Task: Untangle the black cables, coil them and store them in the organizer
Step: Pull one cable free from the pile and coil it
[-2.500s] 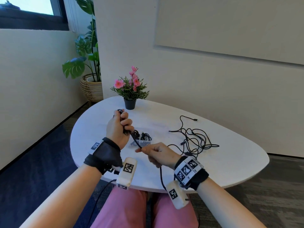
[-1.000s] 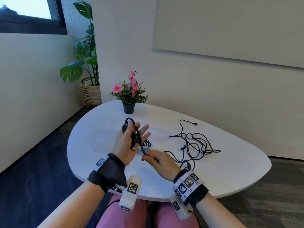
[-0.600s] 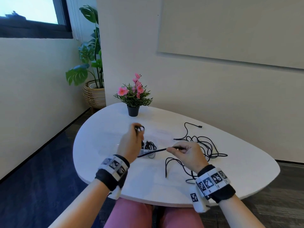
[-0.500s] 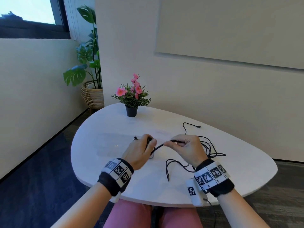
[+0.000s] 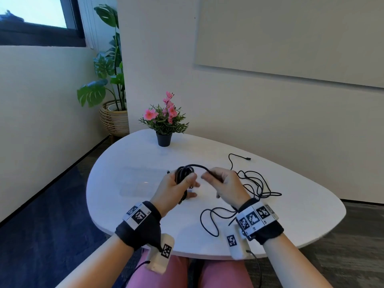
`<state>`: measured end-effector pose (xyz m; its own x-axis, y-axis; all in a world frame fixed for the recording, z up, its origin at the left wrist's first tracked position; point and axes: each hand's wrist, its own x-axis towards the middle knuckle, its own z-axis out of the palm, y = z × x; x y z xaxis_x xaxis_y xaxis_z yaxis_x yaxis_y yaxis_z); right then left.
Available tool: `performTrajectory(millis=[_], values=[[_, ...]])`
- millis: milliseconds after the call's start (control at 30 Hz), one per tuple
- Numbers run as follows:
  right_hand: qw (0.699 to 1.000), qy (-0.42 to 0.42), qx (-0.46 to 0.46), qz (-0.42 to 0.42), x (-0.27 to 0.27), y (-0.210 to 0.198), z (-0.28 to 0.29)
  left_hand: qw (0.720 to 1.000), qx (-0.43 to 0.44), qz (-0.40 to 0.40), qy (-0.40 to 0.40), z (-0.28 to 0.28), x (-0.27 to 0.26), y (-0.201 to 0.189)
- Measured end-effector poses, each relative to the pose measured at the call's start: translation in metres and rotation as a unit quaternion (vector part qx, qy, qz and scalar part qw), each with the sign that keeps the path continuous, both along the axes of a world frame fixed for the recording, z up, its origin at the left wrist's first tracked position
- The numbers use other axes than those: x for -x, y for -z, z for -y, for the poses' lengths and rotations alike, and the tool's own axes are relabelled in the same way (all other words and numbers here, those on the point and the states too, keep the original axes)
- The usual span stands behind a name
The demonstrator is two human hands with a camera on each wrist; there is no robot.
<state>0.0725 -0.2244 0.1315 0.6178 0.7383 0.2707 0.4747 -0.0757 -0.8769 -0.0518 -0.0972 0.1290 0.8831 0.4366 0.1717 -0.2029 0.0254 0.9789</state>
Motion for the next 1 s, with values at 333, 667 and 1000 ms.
performTrajectory(millis=[333,667,1000], values=[[0.939,-0.143,0.28,0.14,0.04,0.032,0.003,0.963,0.225,0.092,-0.119,-0.013,-0.007,-0.001],[0.983,-0.09,0.076,0.141,0.016,0.005,0.015,0.973,-0.025,-0.072,-0.219,-0.043,-0.011,0.005],[0.976,-0.085,0.063,0.191,0.016,-0.013,0.014,0.958,-0.239,-0.145,0.069,-0.01,0.003,0.012]])
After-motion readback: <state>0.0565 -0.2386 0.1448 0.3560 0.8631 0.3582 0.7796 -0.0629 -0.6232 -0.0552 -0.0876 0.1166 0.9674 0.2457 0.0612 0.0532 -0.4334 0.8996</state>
